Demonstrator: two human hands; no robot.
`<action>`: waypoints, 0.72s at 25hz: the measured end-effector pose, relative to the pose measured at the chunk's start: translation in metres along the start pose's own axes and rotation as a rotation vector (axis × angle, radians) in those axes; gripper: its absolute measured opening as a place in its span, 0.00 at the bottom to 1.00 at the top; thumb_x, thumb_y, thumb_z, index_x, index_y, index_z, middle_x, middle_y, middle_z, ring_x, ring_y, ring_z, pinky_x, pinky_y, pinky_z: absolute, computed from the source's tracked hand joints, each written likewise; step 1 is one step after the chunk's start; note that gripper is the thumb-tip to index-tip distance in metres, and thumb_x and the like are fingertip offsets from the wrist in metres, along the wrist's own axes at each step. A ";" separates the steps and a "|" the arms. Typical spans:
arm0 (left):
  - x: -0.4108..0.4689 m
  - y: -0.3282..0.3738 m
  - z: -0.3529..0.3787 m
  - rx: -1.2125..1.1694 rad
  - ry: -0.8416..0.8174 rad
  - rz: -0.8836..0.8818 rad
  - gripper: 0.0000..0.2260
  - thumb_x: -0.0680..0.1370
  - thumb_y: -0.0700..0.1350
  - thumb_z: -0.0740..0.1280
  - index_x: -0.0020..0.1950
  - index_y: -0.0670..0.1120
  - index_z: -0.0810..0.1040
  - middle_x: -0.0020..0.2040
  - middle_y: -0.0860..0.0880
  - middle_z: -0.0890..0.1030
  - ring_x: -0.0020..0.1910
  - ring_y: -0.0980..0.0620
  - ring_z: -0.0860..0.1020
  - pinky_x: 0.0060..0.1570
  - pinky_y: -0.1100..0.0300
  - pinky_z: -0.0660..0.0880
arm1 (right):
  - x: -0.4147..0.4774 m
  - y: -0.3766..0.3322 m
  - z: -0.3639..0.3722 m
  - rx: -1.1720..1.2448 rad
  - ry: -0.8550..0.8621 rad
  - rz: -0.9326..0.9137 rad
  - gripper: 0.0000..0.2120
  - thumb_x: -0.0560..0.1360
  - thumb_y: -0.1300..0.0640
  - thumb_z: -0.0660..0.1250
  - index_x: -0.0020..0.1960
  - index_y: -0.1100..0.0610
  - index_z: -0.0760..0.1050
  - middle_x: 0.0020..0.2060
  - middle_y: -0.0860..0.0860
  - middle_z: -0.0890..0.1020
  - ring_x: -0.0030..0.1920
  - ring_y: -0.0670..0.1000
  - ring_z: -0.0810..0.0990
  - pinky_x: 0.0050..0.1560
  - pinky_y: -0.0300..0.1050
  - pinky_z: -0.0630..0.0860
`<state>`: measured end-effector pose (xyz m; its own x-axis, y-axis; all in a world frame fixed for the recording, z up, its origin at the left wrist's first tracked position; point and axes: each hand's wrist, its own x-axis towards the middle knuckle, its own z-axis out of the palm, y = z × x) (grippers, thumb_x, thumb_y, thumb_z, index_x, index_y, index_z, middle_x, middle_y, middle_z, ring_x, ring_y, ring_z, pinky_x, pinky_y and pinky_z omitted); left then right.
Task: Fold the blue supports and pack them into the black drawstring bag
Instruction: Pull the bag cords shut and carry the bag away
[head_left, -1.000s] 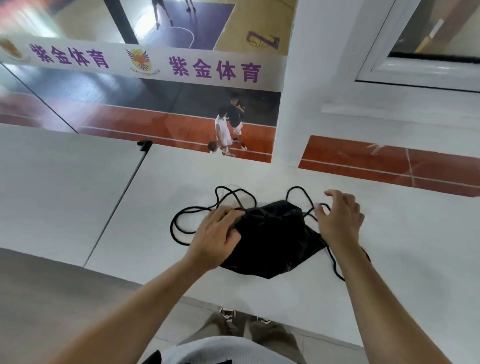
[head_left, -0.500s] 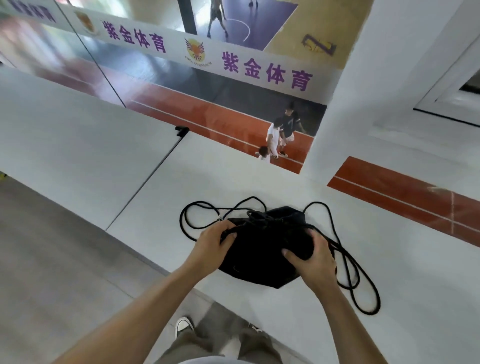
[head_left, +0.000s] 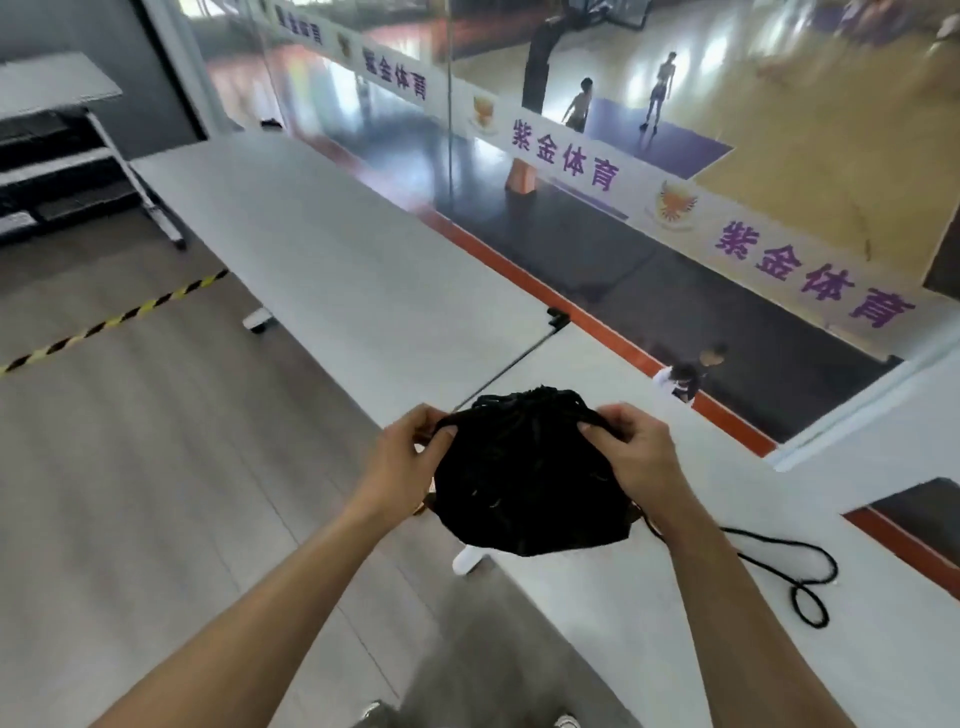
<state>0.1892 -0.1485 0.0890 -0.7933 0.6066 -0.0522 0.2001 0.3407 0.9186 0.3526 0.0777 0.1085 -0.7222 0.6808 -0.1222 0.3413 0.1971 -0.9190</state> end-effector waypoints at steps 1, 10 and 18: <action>0.002 -0.006 -0.037 -0.014 0.049 0.000 0.06 0.80 0.46 0.67 0.44 0.55 0.79 0.41 0.56 0.83 0.44 0.57 0.80 0.44 0.61 0.77 | 0.011 -0.025 0.029 0.007 -0.022 -0.027 0.04 0.75 0.58 0.74 0.49 0.53 0.83 0.42 0.47 0.87 0.44 0.44 0.85 0.48 0.37 0.80; 0.010 -0.077 -0.317 -0.038 0.476 -0.076 0.02 0.80 0.47 0.68 0.47 0.53 0.80 0.44 0.53 0.82 0.41 0.60 0.77 0.41 0.71 0.72 | 0.093 -0.186 0.309 0.091 -0.305 -0.159 0.08 0.73 0.63 0.76 0.45 0.50 0.84 0.39 0.47 0.86 0.41 0.46 0.84 0.51 0.44 0.80; 0.062 -0.168 -0.525 -0.072 0.790 -0.289 0.03 0.79 0.47 0.70 0.45 0.52 0.79 0.43 0.51 0.81 0.41 0.55 0.78 0.38 0.71 0.74 | 0.194 -0.291 0.583 0.111 -0.615 -0.319 0.10 0.74 0.65 0.73 0.48 0.50 0.85 0.45 0.49 0.88 0.48 0.48 0.86 0.55 0.42 0.80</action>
<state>-0.1958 -0.5457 0.1367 -0.9819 -0.1877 -0.0247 -0.0889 0.3420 0.9355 -0.2378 -0.2585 0.1339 -0.9974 0.0721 -0.0002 0.0165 0.2256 -0.9741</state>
